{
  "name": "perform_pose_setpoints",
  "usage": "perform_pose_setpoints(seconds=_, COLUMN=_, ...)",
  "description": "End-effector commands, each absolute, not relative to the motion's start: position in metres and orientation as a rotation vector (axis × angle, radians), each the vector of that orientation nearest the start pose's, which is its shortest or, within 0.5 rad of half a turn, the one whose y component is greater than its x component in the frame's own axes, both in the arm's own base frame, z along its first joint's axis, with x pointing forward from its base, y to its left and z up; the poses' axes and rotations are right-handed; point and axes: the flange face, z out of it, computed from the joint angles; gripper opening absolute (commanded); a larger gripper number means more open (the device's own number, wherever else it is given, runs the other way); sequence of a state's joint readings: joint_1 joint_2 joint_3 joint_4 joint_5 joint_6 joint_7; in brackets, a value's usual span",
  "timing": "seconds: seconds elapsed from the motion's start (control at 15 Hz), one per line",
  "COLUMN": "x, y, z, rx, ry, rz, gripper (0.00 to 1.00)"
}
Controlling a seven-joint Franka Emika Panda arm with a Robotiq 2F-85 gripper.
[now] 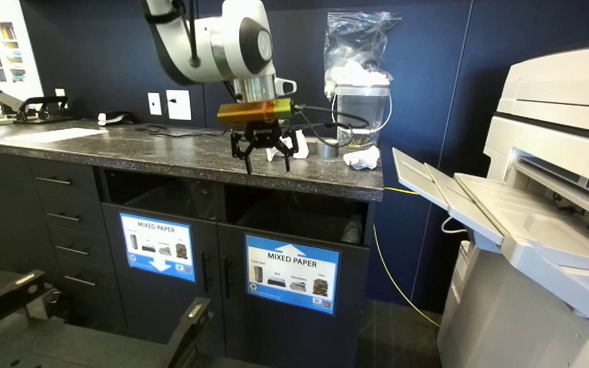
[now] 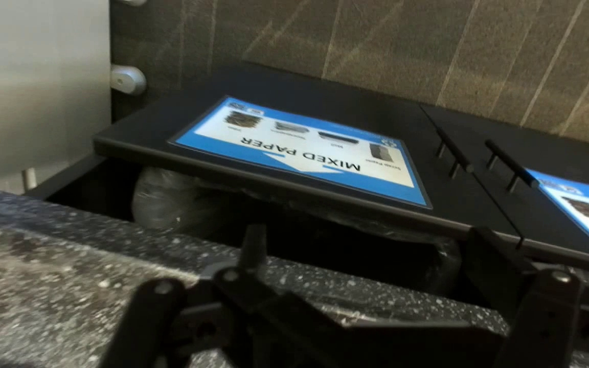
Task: Pick the papers on the counter and put them in the bin
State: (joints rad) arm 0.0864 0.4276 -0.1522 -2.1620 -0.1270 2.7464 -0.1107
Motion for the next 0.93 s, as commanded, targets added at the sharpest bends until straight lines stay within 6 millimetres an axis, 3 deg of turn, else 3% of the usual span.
perform_pose_setpoints(seconds=0.0, x=0.552, y=-0.044, z=0.294, rx=-3.342, ry=-0.309, rz=-0.143, gripper=1.0)
perform_pose_setpoints(seconds=0.2, x=0.526, y=-0.053, z=0.356, rx=-3.421, ry=-0.287, rz=-0.081, gripper=1.0)
perform_pose_setpoints(seconds=0.4, x=0.487, y=-0.06, z=0.405, rx=-3.443, ry=-0.227, rz=-0.033, gripper=1.0)
perform_pose_setpoints(seconds=0.6, x=0.442, y=-0.064, z=0.438, rx=-3.381, ry=-0.145, rz=-0.078, gripper=1.0)
perform_pose_setpoints(seconds=0.87, x=0.371, y=-0.054, z=0.454, rx=-3.205, ry=-0.195, rz=0.024, gripper=1.0)
